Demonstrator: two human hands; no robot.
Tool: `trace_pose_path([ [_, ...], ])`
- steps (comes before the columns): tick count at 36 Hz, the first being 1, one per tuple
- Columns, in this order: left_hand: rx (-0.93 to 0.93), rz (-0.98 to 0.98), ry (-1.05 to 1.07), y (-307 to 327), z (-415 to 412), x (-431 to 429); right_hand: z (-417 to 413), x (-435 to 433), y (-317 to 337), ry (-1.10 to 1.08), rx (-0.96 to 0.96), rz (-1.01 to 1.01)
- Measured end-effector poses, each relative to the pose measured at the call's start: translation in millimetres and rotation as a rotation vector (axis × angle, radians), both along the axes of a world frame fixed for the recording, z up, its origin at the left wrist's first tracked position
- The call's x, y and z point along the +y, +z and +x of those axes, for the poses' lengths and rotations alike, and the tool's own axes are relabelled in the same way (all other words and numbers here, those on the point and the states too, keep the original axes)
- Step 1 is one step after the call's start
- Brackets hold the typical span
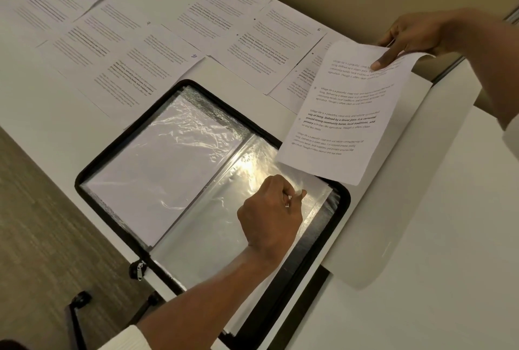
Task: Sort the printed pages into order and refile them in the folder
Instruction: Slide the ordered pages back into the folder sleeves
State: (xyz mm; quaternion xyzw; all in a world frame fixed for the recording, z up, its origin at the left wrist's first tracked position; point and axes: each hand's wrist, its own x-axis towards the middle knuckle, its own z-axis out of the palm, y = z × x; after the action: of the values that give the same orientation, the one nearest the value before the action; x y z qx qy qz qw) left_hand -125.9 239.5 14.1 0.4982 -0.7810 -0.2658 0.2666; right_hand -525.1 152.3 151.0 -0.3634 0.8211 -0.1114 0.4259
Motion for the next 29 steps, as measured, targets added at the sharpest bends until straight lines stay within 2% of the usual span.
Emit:
trace_pose_path([
  [11,-0.027,-0.163,-0.068,4,2,-3,27,-27,-33,-0.018,-0.052,-0.007],
  [29,-0.078,-0.264,-0.113,11,12,-1,35,-23,-52,-0.114,-0.095,-0.103],
])
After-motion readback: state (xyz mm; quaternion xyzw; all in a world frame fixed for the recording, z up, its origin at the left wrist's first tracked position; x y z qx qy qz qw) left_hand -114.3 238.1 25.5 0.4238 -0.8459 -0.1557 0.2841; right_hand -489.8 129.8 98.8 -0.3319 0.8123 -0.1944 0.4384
